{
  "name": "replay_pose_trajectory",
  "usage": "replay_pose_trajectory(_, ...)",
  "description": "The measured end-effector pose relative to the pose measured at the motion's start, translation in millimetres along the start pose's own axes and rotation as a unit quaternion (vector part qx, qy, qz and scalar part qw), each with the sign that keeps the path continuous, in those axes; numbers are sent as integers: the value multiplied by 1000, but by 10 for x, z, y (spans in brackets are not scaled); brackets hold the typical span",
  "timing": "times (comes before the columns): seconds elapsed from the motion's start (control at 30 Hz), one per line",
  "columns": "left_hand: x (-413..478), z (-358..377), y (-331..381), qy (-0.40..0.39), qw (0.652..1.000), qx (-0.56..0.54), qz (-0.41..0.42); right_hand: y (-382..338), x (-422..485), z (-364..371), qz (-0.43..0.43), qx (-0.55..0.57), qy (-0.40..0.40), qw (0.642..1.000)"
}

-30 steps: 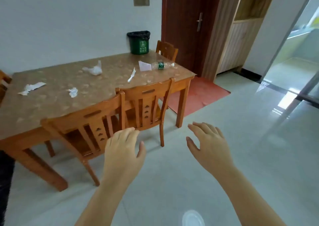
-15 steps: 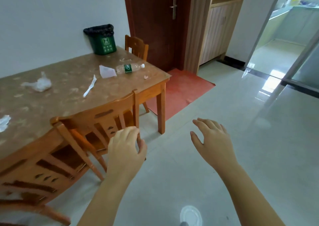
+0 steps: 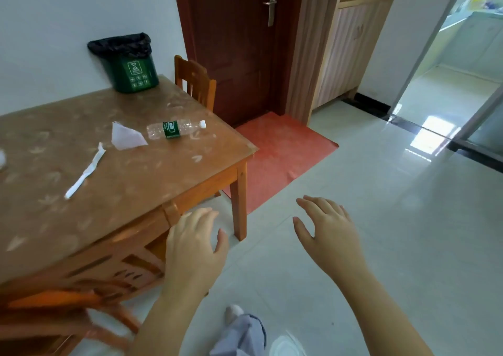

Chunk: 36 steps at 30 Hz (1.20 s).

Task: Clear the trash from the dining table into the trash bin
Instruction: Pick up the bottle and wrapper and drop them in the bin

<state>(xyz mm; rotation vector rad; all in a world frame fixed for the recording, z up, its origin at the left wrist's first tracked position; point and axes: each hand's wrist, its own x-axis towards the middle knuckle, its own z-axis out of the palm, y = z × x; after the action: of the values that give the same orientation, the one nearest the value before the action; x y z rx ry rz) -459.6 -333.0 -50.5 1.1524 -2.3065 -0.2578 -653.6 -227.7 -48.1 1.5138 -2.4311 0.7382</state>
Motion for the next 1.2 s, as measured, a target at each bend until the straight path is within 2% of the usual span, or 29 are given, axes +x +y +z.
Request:
replay_pose_trajectory(0.17,990,344,-310,10,999,-16,-41,30,1069,484,-30,-6,-37,999)
replay_pose_trajectory(0.37,1951,556,-763,17,996,22,-81,-111,2134,1022,-65,24,-52,996)
replay_pose_trajectory(0.7,2877,1183,-1177,52,984,58,-159,45,3604,2002,-140,63,-152,976)
replay_pose_trajectory(0.87,3528,1449,-1238,108,965,93,-221,81,4488,2441,-225,89,-190,951)
replay_pose_trajectory(1.0,3781,1532,-1240,148,948,118,-255,24,4993,2775,-258,110,-242,929)
replay_pose_trajectory(1.2,3648,1594,-1372,100,893,160,-409,-258,5322,3396,-299,111,-353,880)
